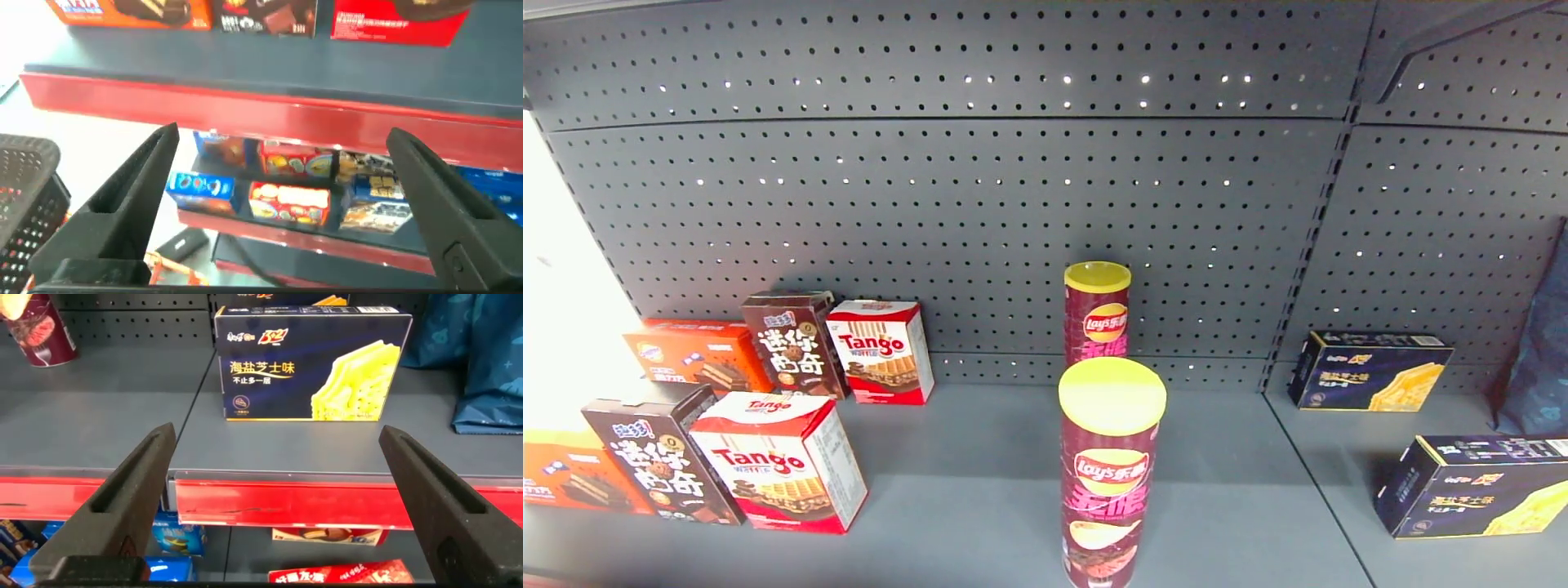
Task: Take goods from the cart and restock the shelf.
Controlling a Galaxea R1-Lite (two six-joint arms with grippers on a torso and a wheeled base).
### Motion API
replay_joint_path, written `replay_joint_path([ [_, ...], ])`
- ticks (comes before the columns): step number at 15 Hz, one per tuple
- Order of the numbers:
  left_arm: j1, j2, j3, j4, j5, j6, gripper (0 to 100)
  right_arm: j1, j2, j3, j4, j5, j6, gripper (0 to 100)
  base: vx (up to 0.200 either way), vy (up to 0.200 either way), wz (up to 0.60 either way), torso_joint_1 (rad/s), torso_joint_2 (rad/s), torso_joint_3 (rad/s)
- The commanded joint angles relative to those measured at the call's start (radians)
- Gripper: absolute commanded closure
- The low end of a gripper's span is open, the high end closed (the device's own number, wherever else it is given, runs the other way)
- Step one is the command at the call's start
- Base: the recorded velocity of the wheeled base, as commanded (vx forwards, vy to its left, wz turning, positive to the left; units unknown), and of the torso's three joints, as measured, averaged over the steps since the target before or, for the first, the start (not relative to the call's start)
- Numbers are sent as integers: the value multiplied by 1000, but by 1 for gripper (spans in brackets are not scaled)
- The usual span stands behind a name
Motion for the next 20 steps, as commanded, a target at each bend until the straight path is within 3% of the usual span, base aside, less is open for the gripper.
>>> replay_joint_path([
  [1,-27,-34,13,-25,-82,0,0,0,0,0,0,0,0,0,0,0,0,0,0,0],
  [3,-26,-35,21,-41,-190,2,0,0,0,0,0,0,0,0,0,0,0,0,0,0],
  [5,-30,-35,21,-43,-226,23,0,0,0,0,0,0,0,0,0,0,0,0,0,0],
  [6,-32,-54,22,-43,-259,63,0,0,0,0,0,0,0,0,0,0,0,0,0,0],
  [8,-27,-90,42,-51,-211,109,0,0,0,0,0,0,0,0,0,0,0,0,0,0],
  [9,-23,-98,47,-51,-164,94,0,0,0,0,0,0,0,0,0,0,0,0,0,0],
  [10,-24,-109,48,-51,-61,37,0,0,0,0,0,0,0,0,0,0,0,0,0,0],
  [11,-26,-115,50,-54,-50,20,0,0,0,0,0,0,-1,0,0,0,0,0,0,0],
  [13,-35,-199,52,-58,-53,22,0,0,0,0,0,0,0,0,0,0,0,0,0,0],
  [14,-70,-261,64,-95,-68,23,0,0,0,0,0,0,0,0,0,0,0,0,0,0],
  [17,-67,-261,65,-97,-68,11,0,0,0,0,0,0,0,0,0,0,0,0,0,0],
  [20,-67,-261,65,-98,-71,-26,0,0,0,0,0,0,0,0,0,0,0,0,0,0],
])
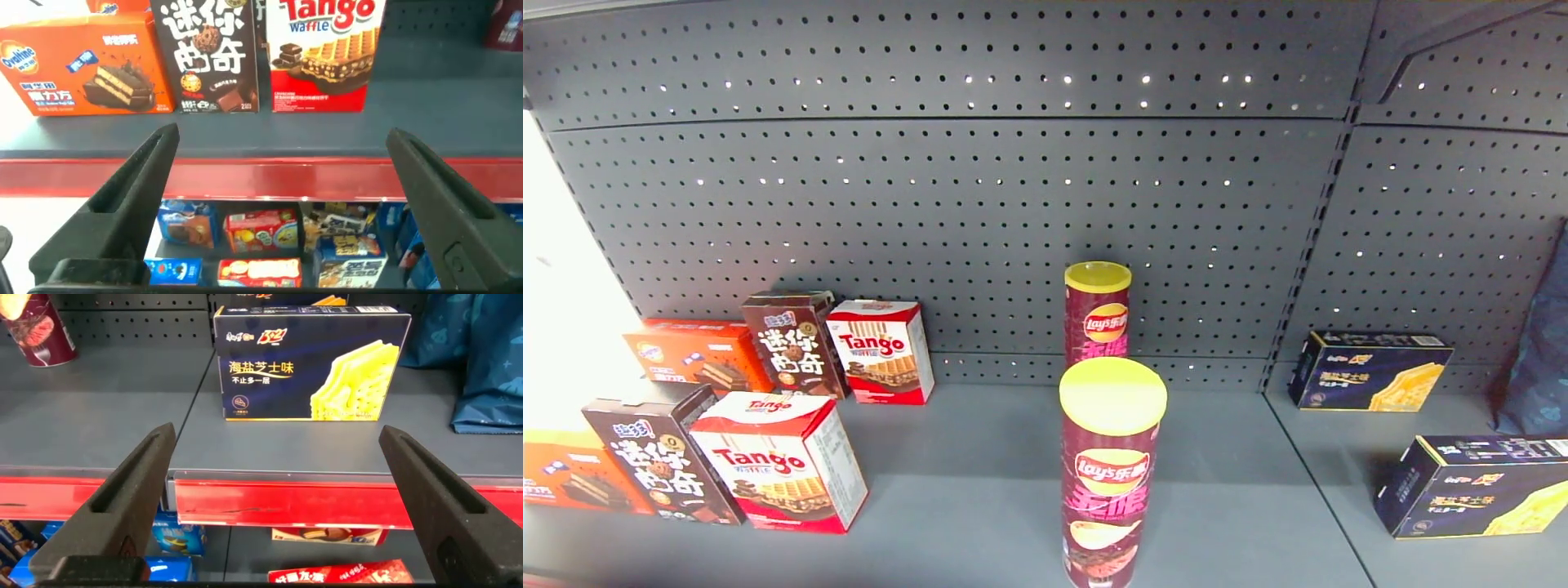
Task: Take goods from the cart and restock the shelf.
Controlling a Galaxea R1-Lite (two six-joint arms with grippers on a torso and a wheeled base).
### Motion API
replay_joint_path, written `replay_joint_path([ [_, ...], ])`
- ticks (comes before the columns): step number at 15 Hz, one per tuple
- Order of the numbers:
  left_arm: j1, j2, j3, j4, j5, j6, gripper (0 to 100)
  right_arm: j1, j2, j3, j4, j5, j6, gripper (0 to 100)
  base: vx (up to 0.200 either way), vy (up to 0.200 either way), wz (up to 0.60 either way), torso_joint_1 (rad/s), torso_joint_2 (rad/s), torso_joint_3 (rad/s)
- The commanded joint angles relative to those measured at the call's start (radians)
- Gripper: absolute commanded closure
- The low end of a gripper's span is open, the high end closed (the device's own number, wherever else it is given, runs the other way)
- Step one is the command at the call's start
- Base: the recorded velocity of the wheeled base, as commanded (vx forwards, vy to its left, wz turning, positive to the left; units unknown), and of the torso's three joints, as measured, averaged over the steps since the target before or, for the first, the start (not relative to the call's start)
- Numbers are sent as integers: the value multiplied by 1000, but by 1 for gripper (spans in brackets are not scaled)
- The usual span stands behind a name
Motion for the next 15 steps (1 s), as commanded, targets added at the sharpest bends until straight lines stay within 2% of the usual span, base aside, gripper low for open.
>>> replay_joint_path([
  [1,-1,-10,0,-1,0,-5,0,0,0,0,0,0,0,0,0,0,0,0,0,0],
  [15,-1,-10,0,-1,5,-9,0,0,0,0,0,0,-2,0,0,0,0,0,0,0],
])
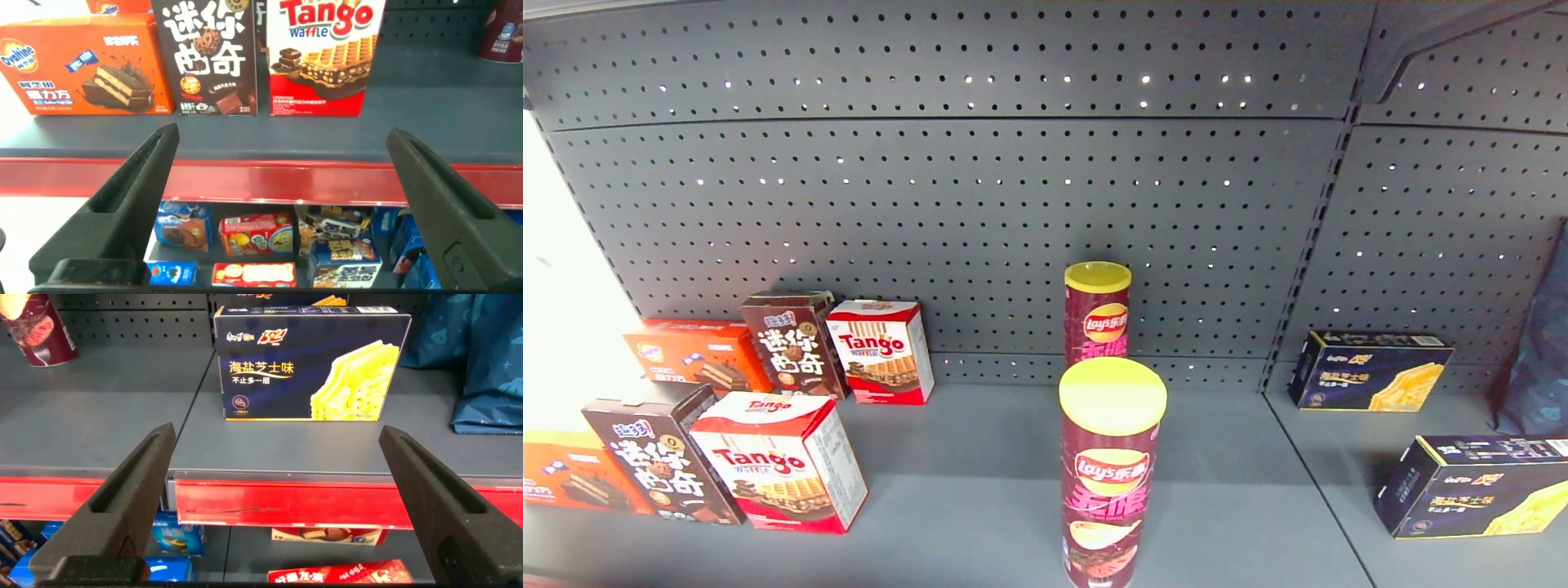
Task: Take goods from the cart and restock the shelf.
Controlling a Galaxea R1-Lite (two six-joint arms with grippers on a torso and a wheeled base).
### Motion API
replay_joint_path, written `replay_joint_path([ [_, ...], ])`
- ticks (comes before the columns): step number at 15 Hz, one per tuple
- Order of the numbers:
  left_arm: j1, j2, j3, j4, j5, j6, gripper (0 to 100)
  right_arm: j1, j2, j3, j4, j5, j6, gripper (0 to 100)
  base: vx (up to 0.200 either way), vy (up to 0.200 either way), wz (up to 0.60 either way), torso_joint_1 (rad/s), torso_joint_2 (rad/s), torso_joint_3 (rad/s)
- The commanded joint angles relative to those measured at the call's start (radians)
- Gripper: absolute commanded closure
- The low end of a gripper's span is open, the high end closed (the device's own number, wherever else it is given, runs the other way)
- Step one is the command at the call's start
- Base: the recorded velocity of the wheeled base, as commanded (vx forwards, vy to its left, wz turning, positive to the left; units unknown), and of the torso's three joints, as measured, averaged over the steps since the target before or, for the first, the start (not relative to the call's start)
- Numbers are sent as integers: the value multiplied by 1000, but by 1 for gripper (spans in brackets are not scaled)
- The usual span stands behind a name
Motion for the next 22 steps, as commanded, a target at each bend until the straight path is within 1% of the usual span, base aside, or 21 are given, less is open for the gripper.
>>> replay_joint_path([
  [1,-1,-1,0,0,2,0,0,0,0,0,0,0,1,0,0,0,0,0,0,0],
  [5,0,-1,0,0,-1,0,0,0,0,0,0,0,0,0,0,0,0,0,0,0],
  [7,0,-1,0,0,-6,2,0,0,0,-1,0,0,0,0,0,200,0,2,2,2],
  [17,-1,-1,0,0,-4,0,0,0,0,0,0,0,0,0,0,0,0,0,0,0],
  [19,-1,-1,0,0,-4,0,0,0,0,0,0,0,0,0,0,0,-600,2,5,27],
  [22,-1,-1,0,0,-4,-1,0,0,0,-1,0,0,1,0,0,0,0,0,0,0],
])
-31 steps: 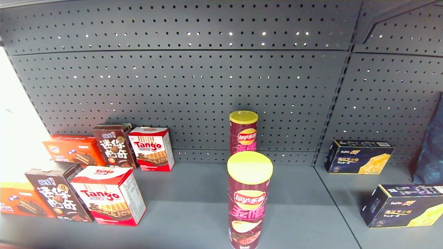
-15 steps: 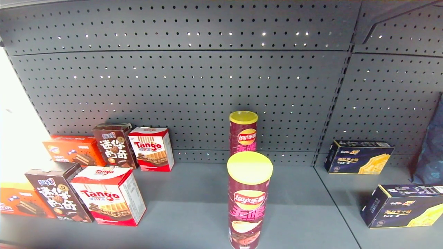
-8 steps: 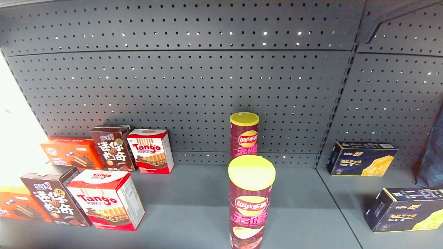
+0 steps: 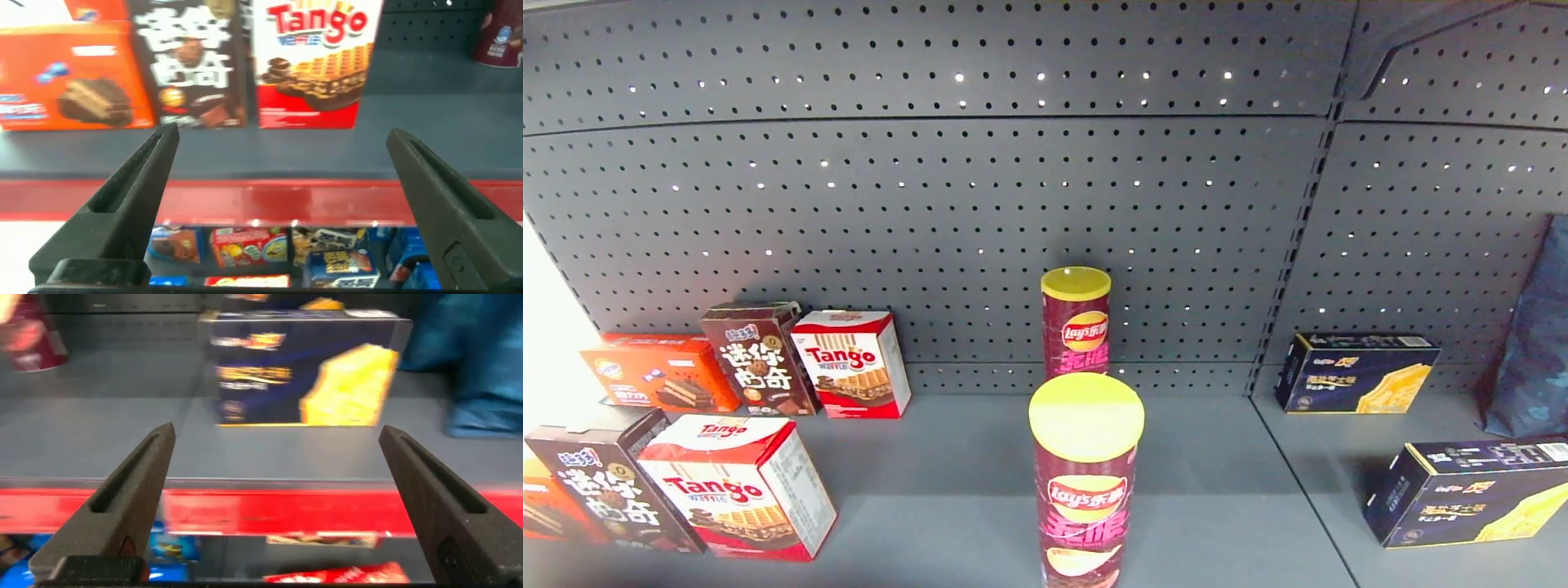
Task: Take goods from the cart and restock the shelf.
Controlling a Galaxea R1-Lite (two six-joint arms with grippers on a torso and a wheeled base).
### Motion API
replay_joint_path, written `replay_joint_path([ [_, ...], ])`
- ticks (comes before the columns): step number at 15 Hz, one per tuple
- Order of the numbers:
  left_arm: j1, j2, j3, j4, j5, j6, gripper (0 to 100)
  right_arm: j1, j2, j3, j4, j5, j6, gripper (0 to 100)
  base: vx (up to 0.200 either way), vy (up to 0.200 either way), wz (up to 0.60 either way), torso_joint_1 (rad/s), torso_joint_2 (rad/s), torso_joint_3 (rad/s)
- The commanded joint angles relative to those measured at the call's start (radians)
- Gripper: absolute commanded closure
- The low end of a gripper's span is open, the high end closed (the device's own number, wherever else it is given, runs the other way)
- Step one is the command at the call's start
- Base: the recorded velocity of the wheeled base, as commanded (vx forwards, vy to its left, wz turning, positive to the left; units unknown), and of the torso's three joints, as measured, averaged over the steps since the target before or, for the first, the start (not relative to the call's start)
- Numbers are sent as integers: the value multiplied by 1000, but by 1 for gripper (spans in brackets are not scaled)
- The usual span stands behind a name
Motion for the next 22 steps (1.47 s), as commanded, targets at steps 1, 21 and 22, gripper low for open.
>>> replay_joint_path([
  [1,-2,0,0,2,1,0,0,-1,0,0,-1,0,0,0,0,0,0,0,0,0],
  [21,0,0,0,2,1,0,0,-1,0,0,-1,0,0,0,-30,0,0,1,0,1],
  [22,-2,0,0,2,1,-1,0,-1,0,0,-1,0,-1,0,0,0,0,0,0,0],
])
